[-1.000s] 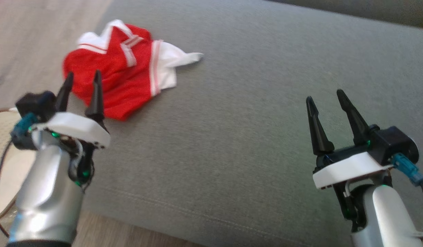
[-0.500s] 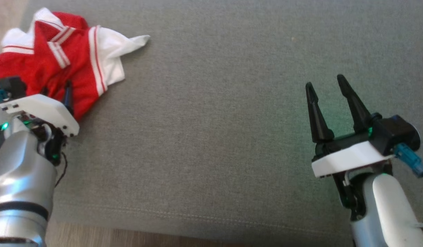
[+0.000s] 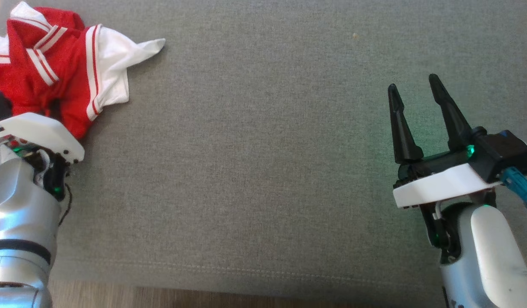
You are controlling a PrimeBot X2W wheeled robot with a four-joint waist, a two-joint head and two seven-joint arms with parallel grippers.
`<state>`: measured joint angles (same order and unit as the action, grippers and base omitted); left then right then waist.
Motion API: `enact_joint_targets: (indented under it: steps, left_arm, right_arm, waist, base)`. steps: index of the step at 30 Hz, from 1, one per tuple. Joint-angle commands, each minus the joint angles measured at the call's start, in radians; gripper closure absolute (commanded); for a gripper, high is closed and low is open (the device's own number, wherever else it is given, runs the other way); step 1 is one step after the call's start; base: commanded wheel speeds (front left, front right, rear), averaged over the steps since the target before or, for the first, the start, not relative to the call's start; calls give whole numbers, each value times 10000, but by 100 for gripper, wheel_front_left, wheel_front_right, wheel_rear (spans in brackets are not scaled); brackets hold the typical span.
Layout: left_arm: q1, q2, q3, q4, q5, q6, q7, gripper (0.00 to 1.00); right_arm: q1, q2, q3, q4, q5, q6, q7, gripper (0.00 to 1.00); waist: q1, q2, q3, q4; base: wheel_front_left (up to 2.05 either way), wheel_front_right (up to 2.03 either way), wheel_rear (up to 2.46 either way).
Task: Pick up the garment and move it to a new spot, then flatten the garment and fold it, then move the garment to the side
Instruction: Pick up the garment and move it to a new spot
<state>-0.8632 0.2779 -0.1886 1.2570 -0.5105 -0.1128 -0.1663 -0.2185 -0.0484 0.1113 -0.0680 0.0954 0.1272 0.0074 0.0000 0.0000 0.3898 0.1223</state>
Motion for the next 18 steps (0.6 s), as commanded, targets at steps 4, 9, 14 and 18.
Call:
enact_joint_targets:
  steps: [4,9,14,18]
  left_arm:
    - [-48,792,224,-591,178,160,-838,100]
    - [740,992,722,-2916,517,598,-948,100]
    - [2444,830,1232,-5872,1104,959,-951,100]
    - [3790,626,1172,-7601,1394,1090,-952,100]
  right_arm:
    - [-9,-18,77,-305,51,35,-209,0]
    - [288,-18,-153,-159,221,35,-365,0]
    - [755,-18,-501,-19,423,35,-454,0]
    - [1105,-18,-602,89,562,35,-473,0]
  waist:
    - [0,0,-370,3]
    - [0,0,-1057,17]
    - [0,0,-1826,9]
    - [0,0,-2352,-103]
  base:
    - [0,0,0]
    - [0,0,0]
    - [0,0,0]
    - [0,0,0]
